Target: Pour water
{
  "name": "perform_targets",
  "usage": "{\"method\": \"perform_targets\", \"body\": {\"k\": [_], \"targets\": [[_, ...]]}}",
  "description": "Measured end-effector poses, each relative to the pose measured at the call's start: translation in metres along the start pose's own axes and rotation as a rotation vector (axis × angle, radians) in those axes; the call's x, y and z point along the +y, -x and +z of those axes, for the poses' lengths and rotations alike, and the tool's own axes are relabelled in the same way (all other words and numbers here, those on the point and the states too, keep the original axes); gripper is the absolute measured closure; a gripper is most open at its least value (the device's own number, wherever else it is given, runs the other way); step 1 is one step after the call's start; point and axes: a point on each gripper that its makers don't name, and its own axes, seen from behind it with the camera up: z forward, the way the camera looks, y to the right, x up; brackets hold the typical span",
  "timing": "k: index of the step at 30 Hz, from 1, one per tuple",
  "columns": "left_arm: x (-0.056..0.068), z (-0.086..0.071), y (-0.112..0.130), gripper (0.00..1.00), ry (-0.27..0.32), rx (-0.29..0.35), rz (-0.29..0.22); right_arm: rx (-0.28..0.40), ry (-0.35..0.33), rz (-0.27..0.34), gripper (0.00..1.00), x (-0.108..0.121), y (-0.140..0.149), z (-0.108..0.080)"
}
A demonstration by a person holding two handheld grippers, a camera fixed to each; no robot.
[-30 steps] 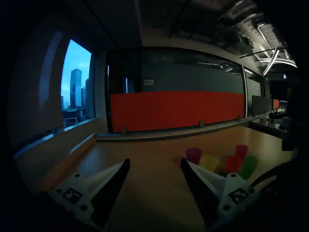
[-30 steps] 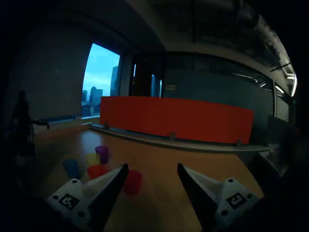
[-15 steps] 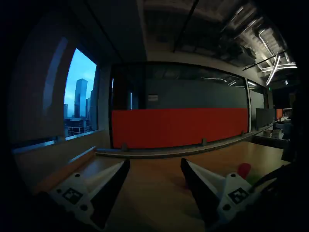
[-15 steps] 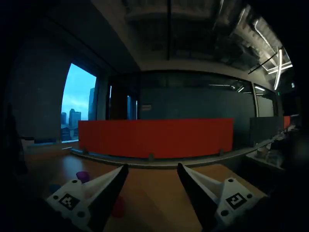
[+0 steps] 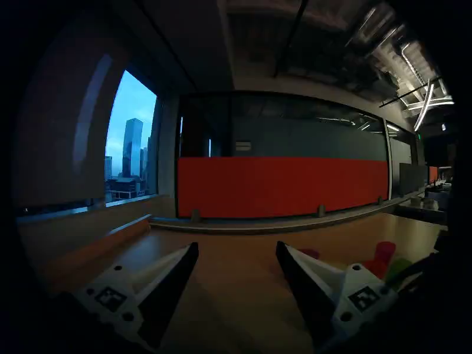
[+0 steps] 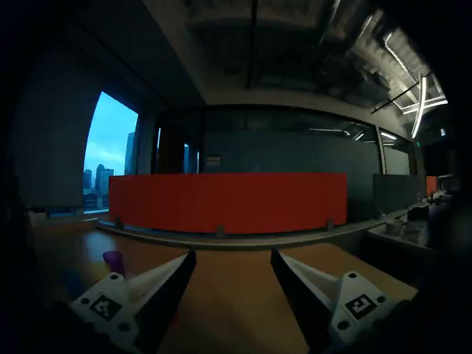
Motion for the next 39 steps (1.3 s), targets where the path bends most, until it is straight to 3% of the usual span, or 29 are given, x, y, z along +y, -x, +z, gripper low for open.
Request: {"method": "perform_targets", "body": {"k": [21,39], "targets": [[0.036,0.011,0.041,0.02,0.016,-0.019,0.013,-0.068,0.052,0.021,0.02,0.011,0.045,0.004],[0.034,0.011,0.053,0.02,-0.008,-0.006,0.008,-0.089,0.089,0.036,0.02,0.022,0.047,-0.001]]}}
